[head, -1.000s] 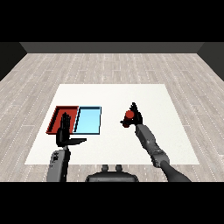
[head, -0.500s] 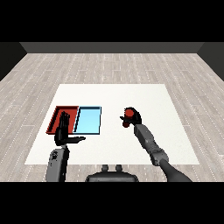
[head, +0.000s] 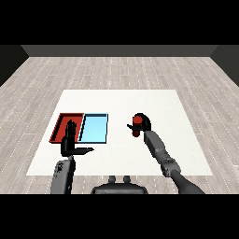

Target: Pick the red can and put it in the red box

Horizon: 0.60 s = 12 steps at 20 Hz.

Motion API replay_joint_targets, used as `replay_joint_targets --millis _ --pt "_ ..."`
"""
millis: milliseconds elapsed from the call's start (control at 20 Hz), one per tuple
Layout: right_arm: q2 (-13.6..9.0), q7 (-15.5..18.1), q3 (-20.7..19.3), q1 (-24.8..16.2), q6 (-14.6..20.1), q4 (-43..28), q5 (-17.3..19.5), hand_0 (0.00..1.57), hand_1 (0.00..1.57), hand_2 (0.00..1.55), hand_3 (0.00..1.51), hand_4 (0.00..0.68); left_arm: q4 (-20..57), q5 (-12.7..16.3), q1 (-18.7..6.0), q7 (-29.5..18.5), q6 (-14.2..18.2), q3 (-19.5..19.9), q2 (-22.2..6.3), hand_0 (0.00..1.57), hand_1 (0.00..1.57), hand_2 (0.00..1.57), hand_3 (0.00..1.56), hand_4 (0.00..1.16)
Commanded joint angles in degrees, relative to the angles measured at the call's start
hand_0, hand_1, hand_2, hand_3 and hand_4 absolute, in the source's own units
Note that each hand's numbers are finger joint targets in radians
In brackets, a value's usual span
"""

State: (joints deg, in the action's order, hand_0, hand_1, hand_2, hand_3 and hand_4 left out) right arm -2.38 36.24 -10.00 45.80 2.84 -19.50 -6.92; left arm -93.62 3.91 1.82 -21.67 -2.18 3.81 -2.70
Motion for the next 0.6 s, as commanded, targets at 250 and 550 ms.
replay_joint_targets --millis 250,550 --pt "1.73 -3.28 2.83 -4.25 1.41 -13.70 0.28 1.43 1.43 1.44 1.40 0.656 -1.36 -1.19 2.85 0.45 -1.08 -3.27 0.79 0.00 0.00 0.00 0.00 0.00" --pt "2.34 -7.42 9.19 -7.42 5.11 -24.90 -3.02 1.44 1.44 1.45 1.41 0.649 3.37 -5.03 -2.38 1.34 0.94 -7.48 2.63 0.00 0.00 0.00 0.00 0.00"
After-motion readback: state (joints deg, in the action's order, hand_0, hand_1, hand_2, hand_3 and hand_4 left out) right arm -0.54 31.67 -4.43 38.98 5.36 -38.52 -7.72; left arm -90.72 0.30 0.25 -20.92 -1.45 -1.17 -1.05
